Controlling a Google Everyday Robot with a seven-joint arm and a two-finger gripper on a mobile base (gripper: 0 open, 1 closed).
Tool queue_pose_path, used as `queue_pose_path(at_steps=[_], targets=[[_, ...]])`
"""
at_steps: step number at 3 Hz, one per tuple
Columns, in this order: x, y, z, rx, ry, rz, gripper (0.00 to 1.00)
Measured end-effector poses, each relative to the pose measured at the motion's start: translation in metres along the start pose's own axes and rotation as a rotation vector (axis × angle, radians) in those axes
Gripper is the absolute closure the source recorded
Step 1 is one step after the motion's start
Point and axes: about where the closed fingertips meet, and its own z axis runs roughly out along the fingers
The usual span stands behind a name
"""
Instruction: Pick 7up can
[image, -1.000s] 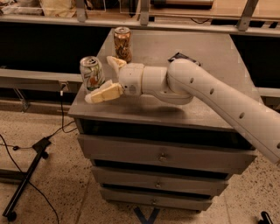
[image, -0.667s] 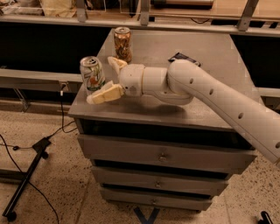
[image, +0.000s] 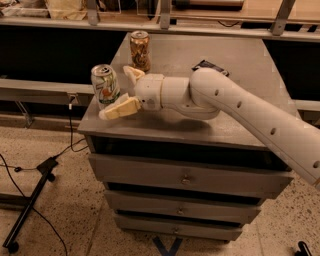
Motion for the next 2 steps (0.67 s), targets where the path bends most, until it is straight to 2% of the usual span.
queue_pose_path(at_steps=[1, 2], targets=[[0.004, 0.004, 0.007, -0.023, 0.028, 0.01, 0.0], [0.009, 0.012, 0.02, -0.078, 0.045, 0.012, 0.0]])
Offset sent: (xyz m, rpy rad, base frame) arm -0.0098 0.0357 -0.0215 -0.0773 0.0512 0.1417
